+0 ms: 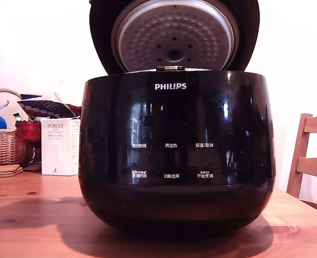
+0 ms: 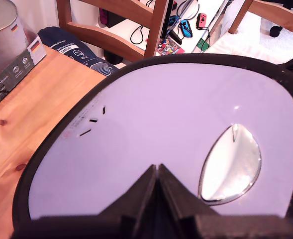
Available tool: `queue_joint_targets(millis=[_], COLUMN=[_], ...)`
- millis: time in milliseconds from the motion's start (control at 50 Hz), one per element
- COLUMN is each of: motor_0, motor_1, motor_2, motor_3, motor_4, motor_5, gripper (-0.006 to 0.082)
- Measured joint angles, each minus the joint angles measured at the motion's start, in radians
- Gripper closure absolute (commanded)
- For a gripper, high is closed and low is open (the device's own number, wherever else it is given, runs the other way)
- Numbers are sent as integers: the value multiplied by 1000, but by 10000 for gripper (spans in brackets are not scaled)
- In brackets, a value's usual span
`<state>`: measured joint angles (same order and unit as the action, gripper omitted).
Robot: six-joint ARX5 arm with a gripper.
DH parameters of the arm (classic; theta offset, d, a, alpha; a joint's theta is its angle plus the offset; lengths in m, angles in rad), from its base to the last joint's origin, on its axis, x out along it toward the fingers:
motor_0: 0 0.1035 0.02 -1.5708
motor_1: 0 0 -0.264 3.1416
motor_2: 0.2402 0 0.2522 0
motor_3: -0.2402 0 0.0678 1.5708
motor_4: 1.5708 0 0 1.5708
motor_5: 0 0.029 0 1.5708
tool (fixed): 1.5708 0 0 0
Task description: Close the rice cooker by pressing the lid down with medium force
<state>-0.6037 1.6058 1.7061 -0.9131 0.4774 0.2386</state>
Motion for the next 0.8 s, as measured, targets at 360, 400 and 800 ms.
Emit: queue_joint_targets(millis=[360,400,800], motor_0=[19,24,35], motor_1=[-34,-42,-193], motor_2=[-112,-129,-277], motor_3=[-22,-19,26], motor_4=[-22,-23,-2], motor_5=[-2,-2,-26], gripper=[791,791,791])
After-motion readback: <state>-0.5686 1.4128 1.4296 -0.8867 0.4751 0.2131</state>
